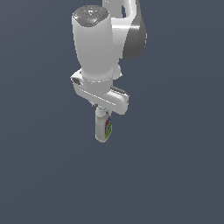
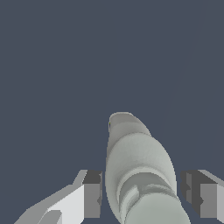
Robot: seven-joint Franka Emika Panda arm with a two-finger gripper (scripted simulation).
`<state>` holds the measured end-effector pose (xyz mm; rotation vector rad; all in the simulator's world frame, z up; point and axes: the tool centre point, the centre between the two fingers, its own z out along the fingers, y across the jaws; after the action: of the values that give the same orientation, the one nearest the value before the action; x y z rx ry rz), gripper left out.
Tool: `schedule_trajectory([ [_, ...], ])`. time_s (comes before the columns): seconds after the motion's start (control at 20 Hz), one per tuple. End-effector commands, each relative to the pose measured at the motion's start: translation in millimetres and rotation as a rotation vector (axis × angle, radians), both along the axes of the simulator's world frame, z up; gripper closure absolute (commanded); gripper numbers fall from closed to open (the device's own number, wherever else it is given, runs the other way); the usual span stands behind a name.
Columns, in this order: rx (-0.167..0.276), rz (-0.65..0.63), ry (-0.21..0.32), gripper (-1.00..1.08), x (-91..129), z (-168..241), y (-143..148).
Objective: Pick up the object and move it to a goal position.
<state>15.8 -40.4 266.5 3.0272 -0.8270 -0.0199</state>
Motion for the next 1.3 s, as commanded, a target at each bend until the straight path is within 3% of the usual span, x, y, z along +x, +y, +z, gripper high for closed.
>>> schedule_trajectory([
  [0.0, 0.0, 0.0, -0.014, 1.08, -3.8, 27.3, 2.1],
  [1.25, 0.0, 0.0, -0.013, 1.08, -80.3, 292.2, 31.0],
])
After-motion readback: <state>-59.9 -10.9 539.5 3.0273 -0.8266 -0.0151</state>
